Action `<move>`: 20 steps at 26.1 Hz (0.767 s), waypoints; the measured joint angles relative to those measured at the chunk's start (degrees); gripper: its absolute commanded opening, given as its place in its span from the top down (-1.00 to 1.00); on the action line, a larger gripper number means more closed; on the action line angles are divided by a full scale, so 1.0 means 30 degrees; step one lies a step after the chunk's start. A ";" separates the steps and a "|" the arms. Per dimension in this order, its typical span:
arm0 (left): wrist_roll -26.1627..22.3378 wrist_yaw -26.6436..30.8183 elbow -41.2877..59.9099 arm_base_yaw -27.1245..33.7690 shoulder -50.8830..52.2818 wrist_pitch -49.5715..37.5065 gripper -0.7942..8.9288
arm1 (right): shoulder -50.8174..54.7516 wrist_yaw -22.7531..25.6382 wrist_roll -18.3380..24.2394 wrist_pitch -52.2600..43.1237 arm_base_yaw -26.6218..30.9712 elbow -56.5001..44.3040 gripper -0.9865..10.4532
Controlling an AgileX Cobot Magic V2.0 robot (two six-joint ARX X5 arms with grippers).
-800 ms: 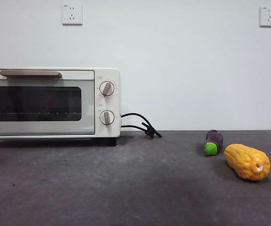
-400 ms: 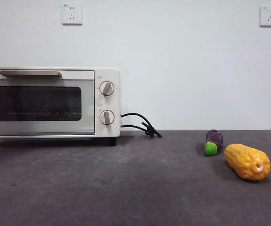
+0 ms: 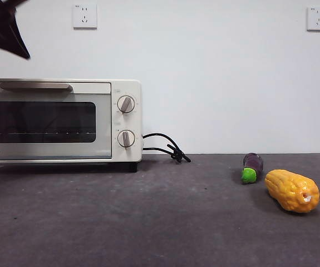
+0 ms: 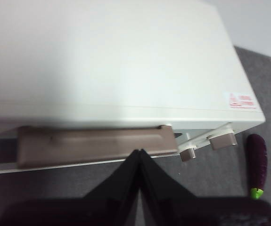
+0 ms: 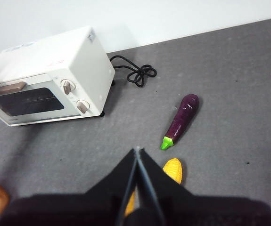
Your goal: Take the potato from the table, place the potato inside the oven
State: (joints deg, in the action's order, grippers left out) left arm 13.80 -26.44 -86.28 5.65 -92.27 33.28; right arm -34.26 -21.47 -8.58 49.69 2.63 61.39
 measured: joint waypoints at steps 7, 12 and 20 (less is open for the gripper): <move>0.0299 -0.0109 -0.0845 0.0364 -0.1989 0.0474 0.85 | 0.0073 0.0000 0.0168 0.0000 0.0000 0.0022 0.83; 0.0284 0.0954 -0.0962 0.0430 -0.2069 0.0364 0.85 | 0.0015 -0.0007 0.0175 -0.0007 0.0000 0.0029 0.83; -0.0146 0.1603 -0.1049 0.0437 -0.2120 0.0386 0.85 | -0.0736 -0.0007 0.0226 -0.0007 0.0000 0.0036 0.83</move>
State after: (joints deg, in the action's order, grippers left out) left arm 13.37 -21.63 -89.43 6.96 -98.63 34.44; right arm -36.47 -21.50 -7.90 49.67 2.63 61.49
